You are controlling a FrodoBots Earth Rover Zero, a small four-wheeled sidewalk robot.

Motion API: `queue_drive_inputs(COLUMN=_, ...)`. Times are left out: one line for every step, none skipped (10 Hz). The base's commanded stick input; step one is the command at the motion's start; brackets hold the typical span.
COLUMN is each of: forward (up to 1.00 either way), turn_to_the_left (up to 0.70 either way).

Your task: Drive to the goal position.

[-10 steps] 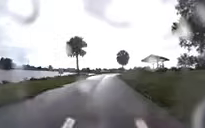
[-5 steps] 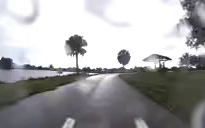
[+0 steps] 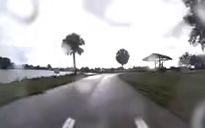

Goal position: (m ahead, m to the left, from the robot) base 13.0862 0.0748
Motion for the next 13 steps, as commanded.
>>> queue_drive_inputs(forward=1.00, turn_to_the_left=-0.32)
queue_drive_inputs(forward=1.00, turn_to_the_left=0.00)
queue_drive_inputs(forward=1.00, turn_to_the_left=0.00)
queue_drive_inputs(forward=1.00, turn_to_the_left=0.00)
queue_drive_inputs(forward=1.00, turn_to_the_left=0.00)
queue_drive_inputs(forward=1.00, turn_to_the_left=0.00)
queue_drive_inputs(forward=1.00, turn_to_the_left=0.00)
queue_drive_inputs(forward=1.00, turn_to_the_left=0.00)
queue_drive_inputs(forward=1.00, turn_to_the_left=0.00)
queue_drive_inputs(forward=1.00, turn_to_the_left=0.00)
queue_drive_inputs(forward=1.00, turn_to_the_left=0.00)
queue_drive_inputs(forward=1.00, turn_to_the_left=0.00)
queue_drive_inputs(forward=1.00, turn_to_the_left=0.00)
